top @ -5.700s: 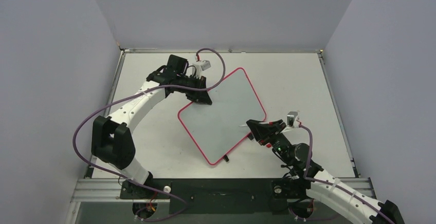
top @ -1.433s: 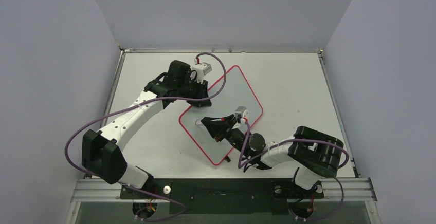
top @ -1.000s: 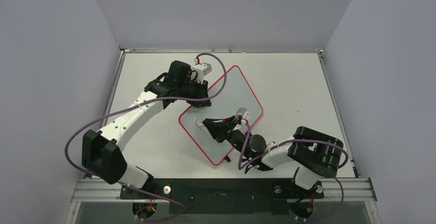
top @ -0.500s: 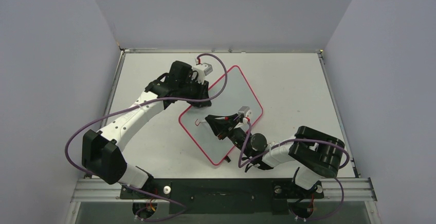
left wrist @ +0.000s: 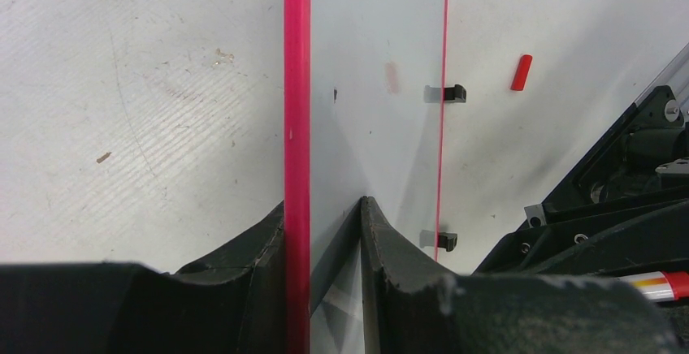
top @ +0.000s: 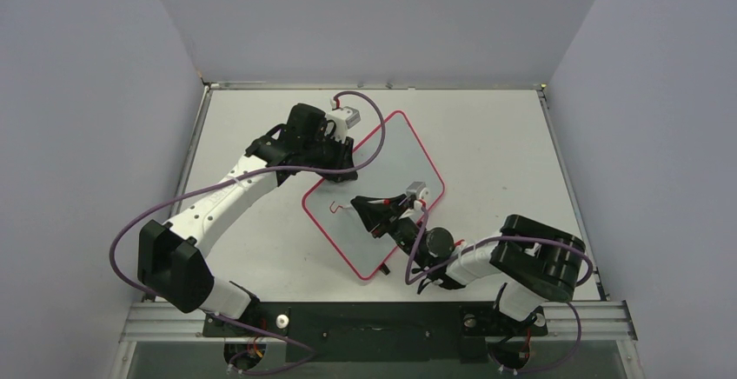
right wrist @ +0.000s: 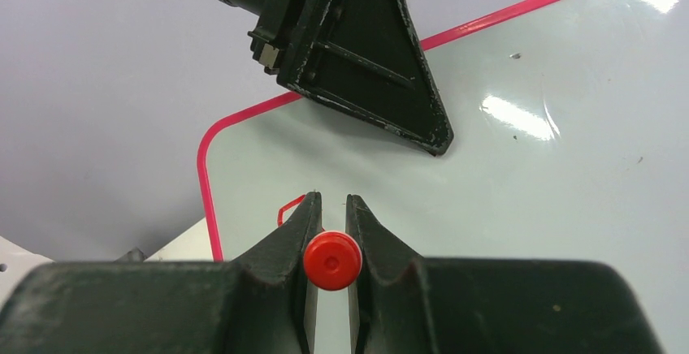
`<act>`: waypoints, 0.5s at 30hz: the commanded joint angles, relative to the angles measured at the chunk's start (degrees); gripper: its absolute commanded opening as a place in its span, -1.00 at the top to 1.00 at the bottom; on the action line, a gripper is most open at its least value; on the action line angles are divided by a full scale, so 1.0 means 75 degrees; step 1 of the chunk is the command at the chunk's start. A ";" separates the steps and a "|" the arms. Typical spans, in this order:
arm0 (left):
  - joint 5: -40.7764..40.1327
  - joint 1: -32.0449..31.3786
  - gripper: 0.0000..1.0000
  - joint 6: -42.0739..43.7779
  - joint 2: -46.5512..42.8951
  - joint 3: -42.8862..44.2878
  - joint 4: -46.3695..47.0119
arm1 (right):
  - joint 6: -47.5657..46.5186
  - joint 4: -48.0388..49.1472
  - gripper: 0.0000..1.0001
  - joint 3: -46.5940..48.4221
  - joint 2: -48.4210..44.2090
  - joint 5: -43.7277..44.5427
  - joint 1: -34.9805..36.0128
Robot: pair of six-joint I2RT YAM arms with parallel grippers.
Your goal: Write a sentence on the whiteboard
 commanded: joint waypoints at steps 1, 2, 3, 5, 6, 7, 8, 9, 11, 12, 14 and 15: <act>-0.1682 -0.0088 1.00 0.1142 -0.0090 -0.0118 -0.0272 | -0.0064 0.0145 1.00 -0.0238 -0.0052 0.0335 0.0035; -0.1685 -0.0088 1.00 0.1139 -0.0096 -0.0112 -0.0268 | -0.0058 0.0137 1.00 -0.0258 -0.0061 0.0340 0.0052; -0.1687 -0.0088 1.00 0.1140 -0.0097 -0.0111 -0.0264 | -0.0051 0.0122 1.00 -0.0278 -0.0087 0.0341 0.0069; -0.1707 -0.0088 1.00 0.1141 -0.0099 -0.0111 -0.0263 | -0.0048 0.0065 1.00 -0.0307 -0.0125 0.0343 0.0117; -0.1709 -0.0088 1.00 0.1142 -0.0098 -0.0110 -0.0269 | -0.0054 0.0044 1.00 -0.0326 -0.0144 0.0360 0.0152; -0.1711 -0.0088 1.00 0.1142 -0.0098 -0.0110 -0.0265 | -0.0065 0.0005 1.00 -0.0337 -0.0187 0.0362 0.0187; -0.1711 -0.0088 1.00 0.1142 -0.0098 -0.0105 -0.0264 | -0.0060 -0.0015 1.00 -0.0345 -0.0228 0.0382 0.0213; -0.1711 -0.0088 1.00 0.1136 -0.0103 -0.0118 -0.0255 | -0.0063 -0.0065 1.00 -0.0346 -0.0255 0.0385 0.0261; -0.1721 -0.0088 1.00 0.1148 -0.0098 -0.0120 -0.0252 | -0.0073 -0.0146 1.00 -0.0364 -0.0312 0.0397 0.0341; -0.1723 -0.0088 1.00 0.1152 -0.0092 -0.0121 -0.0246 | -0.0077 -0.0183 1.00 -0.0355 -0.0331 0.0399 0.0371; -0.1723 -0.0088 1.00 0.1153 -0.0087 -0.0115 -0.0232 | -0.0078 -0.0235 1.00 -0.0334 -0.0354 0.0419 0.0469; -0.1723 -0.0088 1.00 0.1147 -0.0086 -0.0120 -0.0220 | -0.0076 -0.0246 1.00 -0.0323 -0.0360 0.0423 0.0533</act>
